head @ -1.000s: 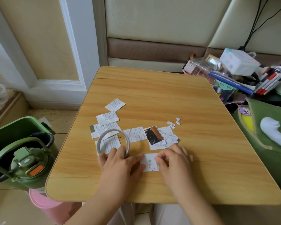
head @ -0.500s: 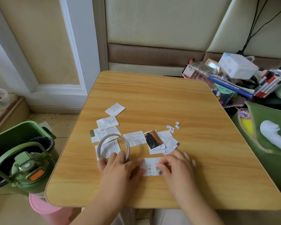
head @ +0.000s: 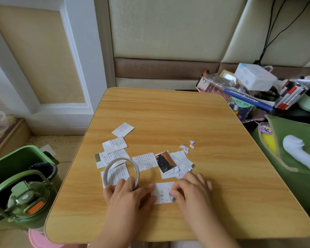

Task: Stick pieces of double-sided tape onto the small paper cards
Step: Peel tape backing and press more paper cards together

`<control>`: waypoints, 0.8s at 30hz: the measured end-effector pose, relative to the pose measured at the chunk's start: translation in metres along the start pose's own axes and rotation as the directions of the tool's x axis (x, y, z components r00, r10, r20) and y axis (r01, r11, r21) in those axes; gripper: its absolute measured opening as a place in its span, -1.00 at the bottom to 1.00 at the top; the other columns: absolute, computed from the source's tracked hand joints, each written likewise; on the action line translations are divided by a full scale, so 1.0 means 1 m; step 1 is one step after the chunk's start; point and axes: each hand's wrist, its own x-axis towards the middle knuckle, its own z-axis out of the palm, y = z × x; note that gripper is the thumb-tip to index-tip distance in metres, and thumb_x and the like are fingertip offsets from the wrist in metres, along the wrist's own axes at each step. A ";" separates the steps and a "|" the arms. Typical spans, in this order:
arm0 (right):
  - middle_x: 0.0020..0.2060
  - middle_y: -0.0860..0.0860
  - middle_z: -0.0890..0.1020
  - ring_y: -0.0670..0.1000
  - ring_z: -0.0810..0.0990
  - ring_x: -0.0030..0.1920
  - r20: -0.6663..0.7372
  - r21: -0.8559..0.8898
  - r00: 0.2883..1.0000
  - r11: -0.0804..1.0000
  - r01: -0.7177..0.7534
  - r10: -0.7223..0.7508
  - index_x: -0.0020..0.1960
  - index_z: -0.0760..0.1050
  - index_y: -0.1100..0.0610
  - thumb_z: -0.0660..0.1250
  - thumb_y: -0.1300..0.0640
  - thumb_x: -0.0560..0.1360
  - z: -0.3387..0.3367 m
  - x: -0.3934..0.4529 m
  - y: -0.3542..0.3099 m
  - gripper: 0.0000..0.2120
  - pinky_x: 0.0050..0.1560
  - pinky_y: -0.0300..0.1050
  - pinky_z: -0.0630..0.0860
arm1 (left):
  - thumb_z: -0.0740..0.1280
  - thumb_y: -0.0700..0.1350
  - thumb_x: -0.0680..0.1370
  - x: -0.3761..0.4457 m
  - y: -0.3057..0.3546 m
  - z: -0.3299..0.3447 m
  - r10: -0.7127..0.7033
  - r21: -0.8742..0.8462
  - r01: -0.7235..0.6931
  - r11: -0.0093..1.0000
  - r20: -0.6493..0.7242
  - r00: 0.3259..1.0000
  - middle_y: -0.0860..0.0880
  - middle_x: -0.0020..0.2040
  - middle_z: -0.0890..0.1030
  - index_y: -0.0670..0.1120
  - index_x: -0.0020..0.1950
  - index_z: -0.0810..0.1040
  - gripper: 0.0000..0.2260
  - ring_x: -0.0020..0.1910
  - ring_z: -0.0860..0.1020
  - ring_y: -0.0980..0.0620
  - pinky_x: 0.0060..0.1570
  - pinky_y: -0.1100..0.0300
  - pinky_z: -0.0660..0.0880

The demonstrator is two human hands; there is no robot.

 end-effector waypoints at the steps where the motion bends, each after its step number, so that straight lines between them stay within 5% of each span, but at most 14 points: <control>1: -0.38 -0.18 0.43 -0.10 0.34 -0.22 -0.010 0.007 1.000 1.000 0.012 -0.012 -0.44 0.44 -0.08 0.40 0.00 0.16 0.002 0.002 -0.004 -0.87 -0.21 -0.32 0.13 | 0.18 0.24 0.38 0.000 0.000 0.000 0.000 0.002 0.000 1.000 -0.002 1.000 0.14 -0.32 0.34 0.22 -0.13 0.68 -0.70 -0.25 0.34 0.08 -0.19 0.15 0.02; 7: -0.37 -0.18 0.42 -0.12 0.31 -0.22 -0.029 0.068 0.998 0.996 0.065 -0.063 -0.41 0.44 -0.07 0.39 0.01 0.18 0.022 -0.001 -0.025 -0.87 -0.10 -0.38 0.12 | 0.18 0.25 0.40 0.000 0.001 -0.001 0.005 -0.004 -0.005 1.000 -0.008 1.000 0.14 -0.34 0.30 0.22 -0.16 0.68 -0.71 -0.32 0.40 0.05 -0.22 0.13 0.04; 12: -0.40 -0.20 0.44 -0.08 0.47 -0.31 -0.020 -0.015 1.000 1.000 0.008 -0.008 -0.47 0.40 -0.10 0.41 0.00 0.13 0.004 -0.004 -0.001 -0.83 -0.17 -0.37 0.09 | 0.18 0.23 0.38 0.000 0.000 0.002 0.008 0.007 -0.008 1.000 -0.027 1.000 0.16 -0.31 0.26 0.22 -0.15 0.68 -0.71 -0.24 0.29 0.07 -0.21 0.13 0.01; 18: -0.39 -0.17 0.42 -0.10 0.30 -0.23 -0.032 0.037 0.999 0.998 0.042 -0.041 -0.45 0.43 -0.07 0.40 0.02 0.16 0.011 0.003 -0.019 -0.86 -0.15 -0.37 0.11 | 0.17 0.24 0.39 0.000 0.002 -0.002 -0.004 0.019 0.004 1.000 0.013 1.000 0.15 -0.33 0.27 0.23 -0.14 0.68 -0.70 -0.32 0.42 0.04 -0.22 0.13 -0.02; 24: -0.40 -0.19 0.41 -0.04 0.52 -0.33 0.018 0.028 0.999 0.999 0.039 -0.040 -0.44 0.41 -0.10 0.50 0.04 0.15 0.013 -0.001 -0.014 -0.76 -0.23 -0.33 0.15 | 0.18 0.23 0.40 0.001 0.003 -0.005 0.004 0.018 -0.004 1.000 0.023 1.000 0.13 -0.33 0.32 0.21 -0.13 0.68 -0.70 -0.33 0.46 0.02 -0.22 0.14 -0.04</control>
